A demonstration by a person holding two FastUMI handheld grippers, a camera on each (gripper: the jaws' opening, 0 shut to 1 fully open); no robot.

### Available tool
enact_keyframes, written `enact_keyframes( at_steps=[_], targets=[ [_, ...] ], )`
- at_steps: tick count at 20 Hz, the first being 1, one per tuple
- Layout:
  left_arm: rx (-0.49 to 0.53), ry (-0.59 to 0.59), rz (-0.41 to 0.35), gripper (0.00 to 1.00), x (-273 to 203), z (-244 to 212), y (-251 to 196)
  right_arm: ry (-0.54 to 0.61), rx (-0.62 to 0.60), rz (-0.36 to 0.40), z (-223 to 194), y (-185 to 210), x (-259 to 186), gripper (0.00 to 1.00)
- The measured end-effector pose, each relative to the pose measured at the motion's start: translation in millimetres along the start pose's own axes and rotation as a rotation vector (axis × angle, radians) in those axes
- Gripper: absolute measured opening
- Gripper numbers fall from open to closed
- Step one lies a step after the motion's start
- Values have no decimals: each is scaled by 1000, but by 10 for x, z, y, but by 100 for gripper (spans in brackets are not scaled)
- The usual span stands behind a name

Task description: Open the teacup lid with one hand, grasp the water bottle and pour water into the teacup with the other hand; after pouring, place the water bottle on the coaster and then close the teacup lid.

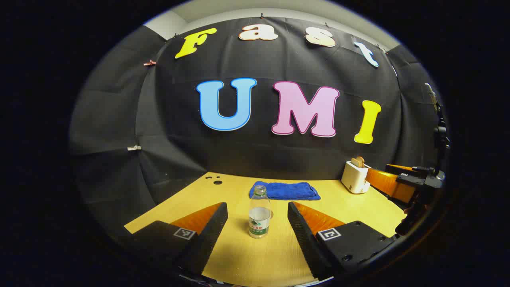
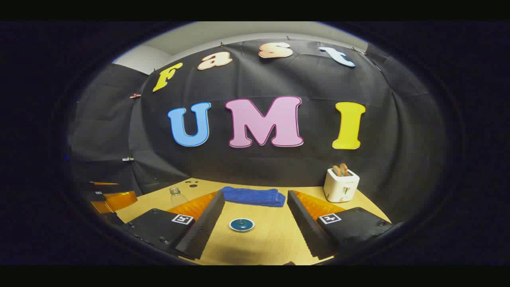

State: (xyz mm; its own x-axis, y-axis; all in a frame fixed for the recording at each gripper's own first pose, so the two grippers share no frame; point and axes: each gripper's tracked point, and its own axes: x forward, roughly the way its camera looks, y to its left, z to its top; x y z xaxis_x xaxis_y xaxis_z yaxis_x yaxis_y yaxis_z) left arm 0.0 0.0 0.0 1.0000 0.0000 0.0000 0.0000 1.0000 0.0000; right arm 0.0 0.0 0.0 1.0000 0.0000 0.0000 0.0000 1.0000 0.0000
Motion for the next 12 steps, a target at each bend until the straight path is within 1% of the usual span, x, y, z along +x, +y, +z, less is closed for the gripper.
enact_keyframes(
  at_steps=[4,6,12],
  targets=[
    [-5,26,-4,95,125,-139,-46,33,4,50,-135,29,-42,98],
    [9,40,-9,95,192,-219,-75,60,10,51,-208,7,6,98],
    [37,60,-35,95,369,-269,-81,92,17,45,-358,7,156,98]
  ],
)
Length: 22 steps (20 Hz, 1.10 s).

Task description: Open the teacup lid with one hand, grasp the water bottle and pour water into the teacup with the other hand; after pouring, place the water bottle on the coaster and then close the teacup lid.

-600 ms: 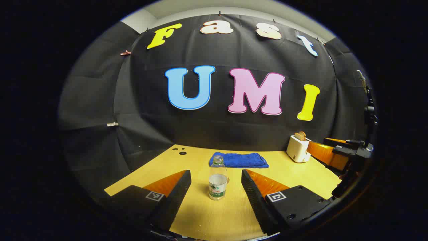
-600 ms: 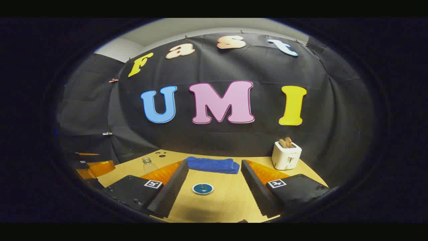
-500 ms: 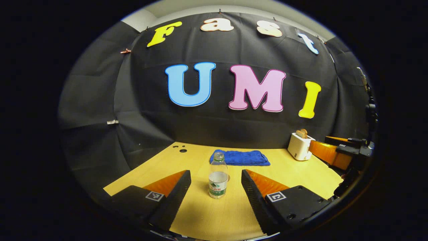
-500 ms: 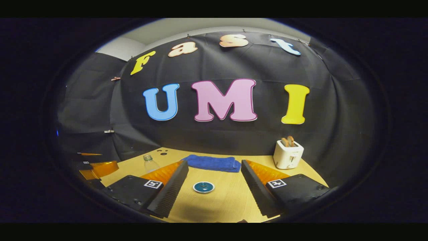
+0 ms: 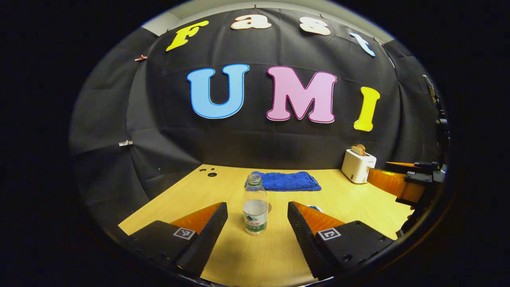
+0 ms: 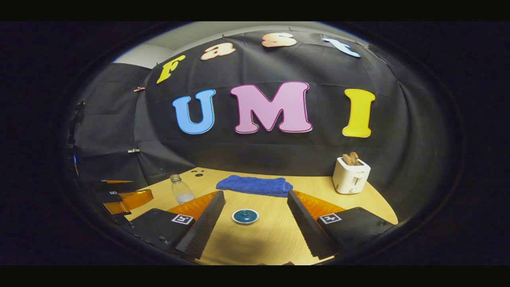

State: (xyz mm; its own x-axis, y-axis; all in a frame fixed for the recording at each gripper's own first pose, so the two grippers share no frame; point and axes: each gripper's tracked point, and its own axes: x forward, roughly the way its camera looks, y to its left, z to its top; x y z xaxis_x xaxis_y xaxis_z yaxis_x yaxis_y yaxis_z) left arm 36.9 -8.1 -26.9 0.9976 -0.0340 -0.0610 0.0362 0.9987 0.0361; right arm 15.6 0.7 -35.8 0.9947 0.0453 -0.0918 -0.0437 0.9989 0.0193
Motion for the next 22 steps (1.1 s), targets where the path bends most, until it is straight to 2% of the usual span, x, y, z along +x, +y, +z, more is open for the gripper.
enact_keyframes(
  at_steps=[7,13,17,22],
  targets=[
    [25,24,-39,95,208,-47,31,49,-19,14,-190,232,207,98],
    [30,90,-24,95,377,-387,165,76,-15,-18,-466,152,709,99],
    [-5,118,-29,96,583,-615,207,90,-13,-21,-728,164,1049,98],
    [15,109,-17,95,860,-862,330,94,-32,-33,-1141,211,1398,98]
  ],
)
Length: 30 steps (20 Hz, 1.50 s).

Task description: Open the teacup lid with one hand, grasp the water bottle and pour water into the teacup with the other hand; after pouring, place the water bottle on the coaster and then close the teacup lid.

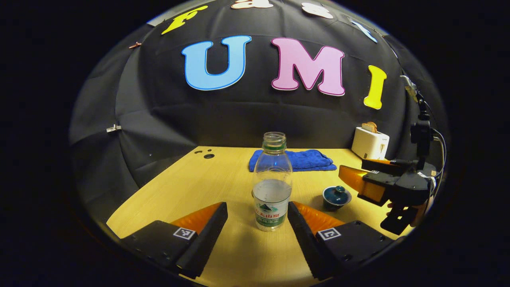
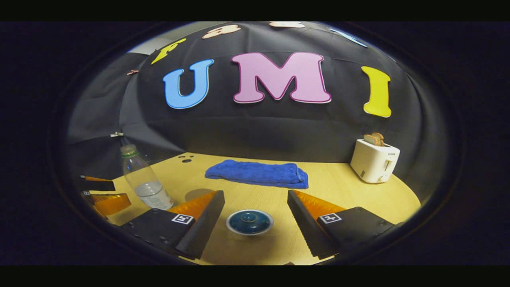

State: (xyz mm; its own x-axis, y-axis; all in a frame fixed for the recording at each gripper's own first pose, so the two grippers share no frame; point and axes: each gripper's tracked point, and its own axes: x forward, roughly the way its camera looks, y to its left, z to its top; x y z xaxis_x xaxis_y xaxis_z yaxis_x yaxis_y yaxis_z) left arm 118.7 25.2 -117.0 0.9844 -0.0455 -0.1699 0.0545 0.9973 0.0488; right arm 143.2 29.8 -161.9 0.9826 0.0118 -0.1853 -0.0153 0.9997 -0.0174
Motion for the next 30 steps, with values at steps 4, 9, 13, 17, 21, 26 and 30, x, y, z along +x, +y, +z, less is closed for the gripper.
enact_keyframes(
  at_steps=[4,9,13,17,21,26,30],
  targets=[
    [-37,12,0,96,107,-141,79,15,-21,-9,-268,3,147,99],
    [-96,32,10,95,103,-287,166,37,-18,-3,-489,22,247,93],
    [-74,45,17,95,39,-410,191,42,1,5,-491,73,279,72],
    [-77,45,11,95,49,-420,180,46,-1,9,-479,57,268,61],
    [-80,30,12,95,76,-342,167,68,16,26,-452,51,291,44],
    [-68,24,8,95,74,-353,158,102,13,57,-435,89,323,25],
    [-55,21,-30,95,100,-359,81,124,29,83,-419,110,267,28]
  ],
)
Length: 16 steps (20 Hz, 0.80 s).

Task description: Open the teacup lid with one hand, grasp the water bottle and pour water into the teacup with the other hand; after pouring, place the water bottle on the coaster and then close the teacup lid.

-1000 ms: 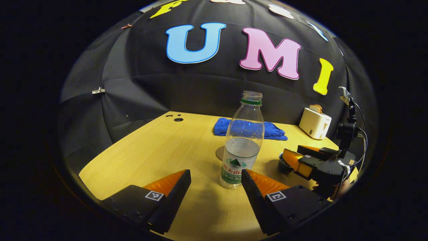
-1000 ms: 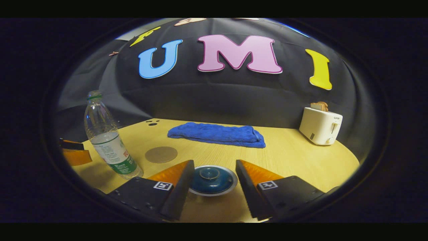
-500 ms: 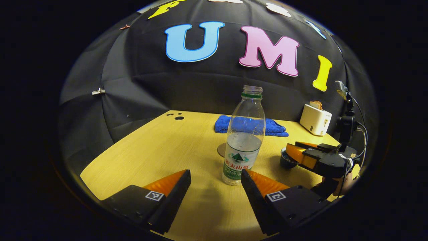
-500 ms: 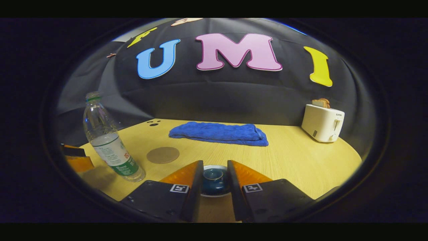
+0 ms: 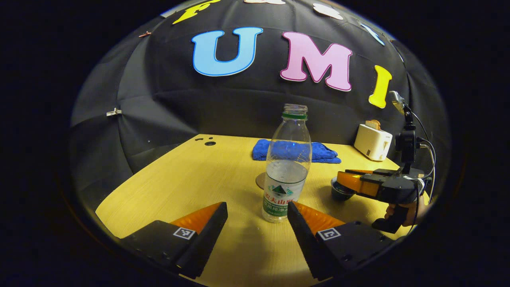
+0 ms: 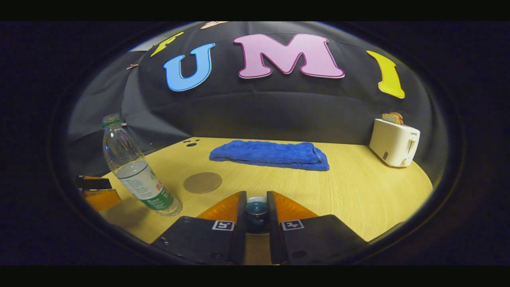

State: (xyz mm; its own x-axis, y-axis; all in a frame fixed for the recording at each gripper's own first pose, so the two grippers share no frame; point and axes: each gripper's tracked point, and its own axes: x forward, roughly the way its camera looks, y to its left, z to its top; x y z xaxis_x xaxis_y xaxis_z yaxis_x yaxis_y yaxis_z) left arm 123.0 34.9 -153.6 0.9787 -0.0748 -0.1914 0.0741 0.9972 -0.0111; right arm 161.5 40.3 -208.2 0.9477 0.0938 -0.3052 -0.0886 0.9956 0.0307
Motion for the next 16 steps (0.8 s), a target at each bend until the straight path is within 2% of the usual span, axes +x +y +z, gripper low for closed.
enact_keyframes(
  at_steps=[4,10,16],
  targets=[
    [-6,-12,-51,95,78,4,-132,-14,3,0,136,-37,-64,28],
    [-28,-31,-82,95,380,15,-284,-41,29,-11,356,-149,-229,28],
    [-16,-69,-102,95,724,130,-361,-25,12,-48,356,-403,-458,28]
  ],
)
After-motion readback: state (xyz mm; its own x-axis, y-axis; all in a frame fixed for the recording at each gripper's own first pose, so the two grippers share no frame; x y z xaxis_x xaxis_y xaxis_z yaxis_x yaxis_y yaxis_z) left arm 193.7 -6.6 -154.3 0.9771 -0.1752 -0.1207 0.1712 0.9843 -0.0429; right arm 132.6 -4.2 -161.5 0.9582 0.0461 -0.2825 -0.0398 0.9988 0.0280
